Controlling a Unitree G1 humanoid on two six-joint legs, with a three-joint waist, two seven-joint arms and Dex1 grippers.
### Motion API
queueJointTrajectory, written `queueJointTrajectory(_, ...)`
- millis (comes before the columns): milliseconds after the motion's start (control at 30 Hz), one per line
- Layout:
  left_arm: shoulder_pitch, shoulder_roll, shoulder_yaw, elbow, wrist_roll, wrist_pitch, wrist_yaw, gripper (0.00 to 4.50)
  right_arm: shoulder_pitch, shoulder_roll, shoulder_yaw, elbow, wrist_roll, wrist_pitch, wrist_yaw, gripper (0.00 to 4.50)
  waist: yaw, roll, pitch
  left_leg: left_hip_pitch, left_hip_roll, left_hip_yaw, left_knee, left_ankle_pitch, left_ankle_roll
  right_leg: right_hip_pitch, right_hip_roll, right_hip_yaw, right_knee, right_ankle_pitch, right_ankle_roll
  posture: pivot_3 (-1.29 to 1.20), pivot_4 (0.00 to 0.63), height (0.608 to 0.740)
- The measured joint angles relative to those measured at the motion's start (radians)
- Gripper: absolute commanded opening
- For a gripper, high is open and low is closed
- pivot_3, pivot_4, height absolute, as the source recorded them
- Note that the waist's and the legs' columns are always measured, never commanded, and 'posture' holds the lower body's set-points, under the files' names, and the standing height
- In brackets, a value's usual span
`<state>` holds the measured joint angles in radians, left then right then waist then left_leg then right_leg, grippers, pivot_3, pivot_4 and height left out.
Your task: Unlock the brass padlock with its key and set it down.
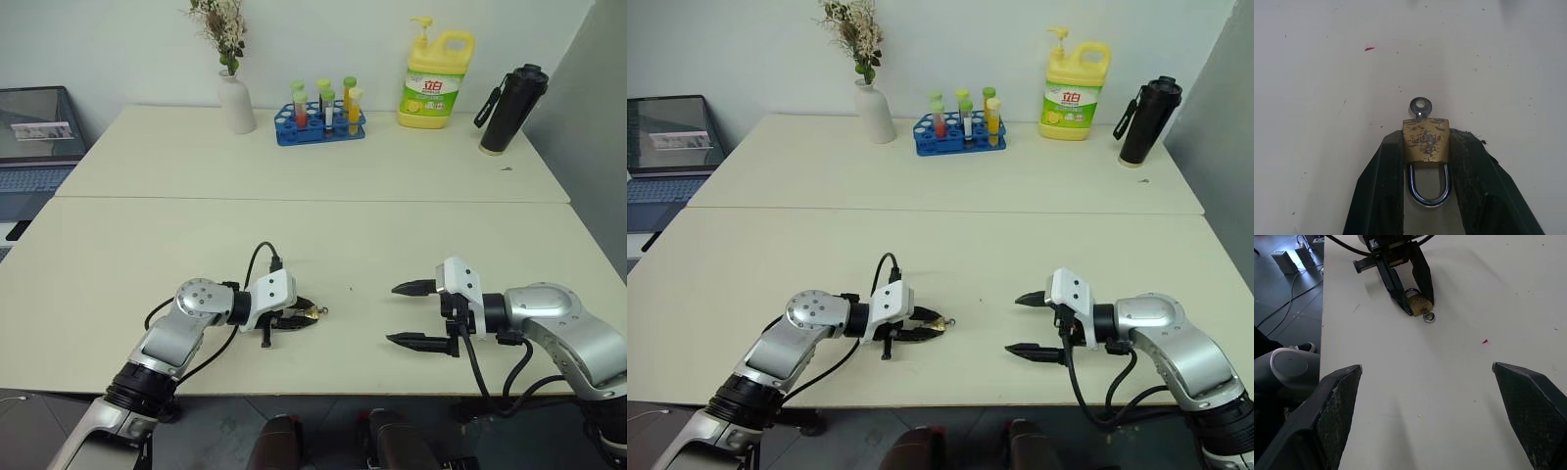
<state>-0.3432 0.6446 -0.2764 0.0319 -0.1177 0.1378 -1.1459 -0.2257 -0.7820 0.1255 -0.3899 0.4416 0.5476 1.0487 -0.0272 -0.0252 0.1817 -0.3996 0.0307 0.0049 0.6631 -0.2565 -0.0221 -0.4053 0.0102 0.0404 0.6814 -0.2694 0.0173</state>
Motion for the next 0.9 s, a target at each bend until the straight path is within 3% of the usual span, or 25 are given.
queueJointTrajectory(167,0.006,-0.009,0.003,-0.053,-0.002,-0.058,0.0,0.97,0.002,0.002,-0.03,0.006,-0.01,-0.027,-0.018,4.5,0.0,0.0,0.0,0.0,0.0,0.0,0.0,0.0,0.0,0.0,0.0,0.0,0.0,0.0,0.0,0.0,0.15,0.74)
queueJointTrajectory(433,-0.127,-0.083,0.015,-0.156,-0.031,-0.205,0.021,0.97,0.016,0.015,-0.106,0.049,-0.015,-0.068,-0.049,4.5,0.003,0.0,0.0,-0.001,-0.001,0.0,0.0,0.0,0.0,0.0,0.0,0.0,0.0,0.0,0.0,0.0,0.15,0.74)
queueJointTrajectory(700,-0.142,-0.082,0.013,-0.057,0.144,-0.619,0.112,0.97,0.02,-0.002,-0.124,0.021,0.079,0.042,-0.047,4.5,-0.001,0.0,0.0,0.0,0.0,0.0,0.0,0.0,0.0,0.0,0.002,0.001,0.0,0.003,-0.004,0.0,0.15,0.74)
queueJointTrajectory(900,-0.174,-0.078,0.021,0.103,0.363,-1.005,0.317,0.97,-0.01,0.066,-0.128,0.006,0.153,0.124,-0.09,4.5,-0.001,0.0,0.0,0.0,0.0,0.001,0.0,0.0,0.0,0.0,0.001,0.001,0.0,0.003,-0.004,0.0,0.15,0.74)
